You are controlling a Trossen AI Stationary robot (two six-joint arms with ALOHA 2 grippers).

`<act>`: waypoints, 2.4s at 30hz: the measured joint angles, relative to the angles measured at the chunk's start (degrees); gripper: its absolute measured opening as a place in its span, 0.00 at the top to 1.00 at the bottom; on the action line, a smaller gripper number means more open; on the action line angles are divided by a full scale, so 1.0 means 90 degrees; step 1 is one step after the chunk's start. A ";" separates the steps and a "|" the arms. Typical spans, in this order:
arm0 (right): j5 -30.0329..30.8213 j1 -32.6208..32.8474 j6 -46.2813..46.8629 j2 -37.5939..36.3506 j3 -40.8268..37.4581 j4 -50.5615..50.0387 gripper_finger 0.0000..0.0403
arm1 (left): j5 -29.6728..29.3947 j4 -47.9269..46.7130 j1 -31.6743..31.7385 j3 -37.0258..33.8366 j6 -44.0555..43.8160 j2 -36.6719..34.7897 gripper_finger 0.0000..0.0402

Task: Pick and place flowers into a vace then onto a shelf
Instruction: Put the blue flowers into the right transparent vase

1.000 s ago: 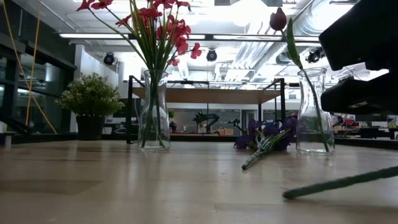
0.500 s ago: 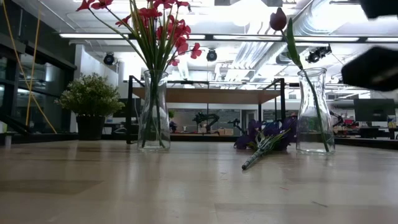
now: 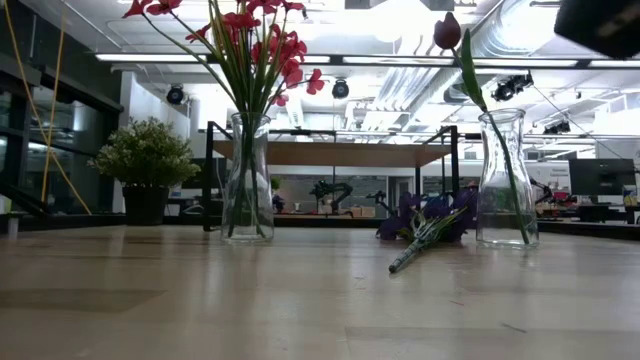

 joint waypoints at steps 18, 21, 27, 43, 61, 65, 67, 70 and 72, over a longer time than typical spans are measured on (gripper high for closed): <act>0.2217 -0.0007 -0.2402 -0.0053 0.2684 -0.1780 0.99 | 0.0278 0.2964 0.0000 0.0002 -0.0005 -0.0003 0.68; 0.2497 -0.0007 -0.2846 -0.0053 0.3114 -0.1926 0.99 | 0.0269 0.3508 0.0000 0.0002 -0.0004 -0.0005 0.68; 0.3105 0.0067 -0.3621 -0.0053 0.3687 -0.2168 0.99 | -0.0030 0.4333 0.0000 0.0002 0.0001 -0.0005 0.68; 0.4031 0.0345 -0.4902 -0.0048 0.4720 -0.1599 0.99 | -0.0307 0.4756 0.0002 0.0002 0.0000 -0.0005 0.68; 0.6112 0.0945 -1.1507 0.0178 0.5025 0.0964 0.99 | -0.1153 0.6061 0.0085 0.0002 0.0830 -0.0005 0.68; 0.6397 0.0945 -1.2391 0.0308 0.5024 0.0884 0.99 | -0.1246 0.6820 0.0216 0.0002 0.1496 -0.0005 0.68; 0.6525 0.0945 -1.2687 0.0353 0.5020 0.0737 0.99 | -0.1227 0.7124 0.0268 0.0002 0.1763 -0.0005 0.68; 0.6765 0.0945 -1.2846 0.0407 0.5020 0.0396 0.99 | -0.1224 0.7458 0.0357 0.0002 0.2004 -0.0005 0.68; 0.6975 0.0945 -1.2837 0.0441 0.5020 0.0101 0.99 | -0.1225 0.7534 0.0393 0.0002 0.2049 -0.0005 0.68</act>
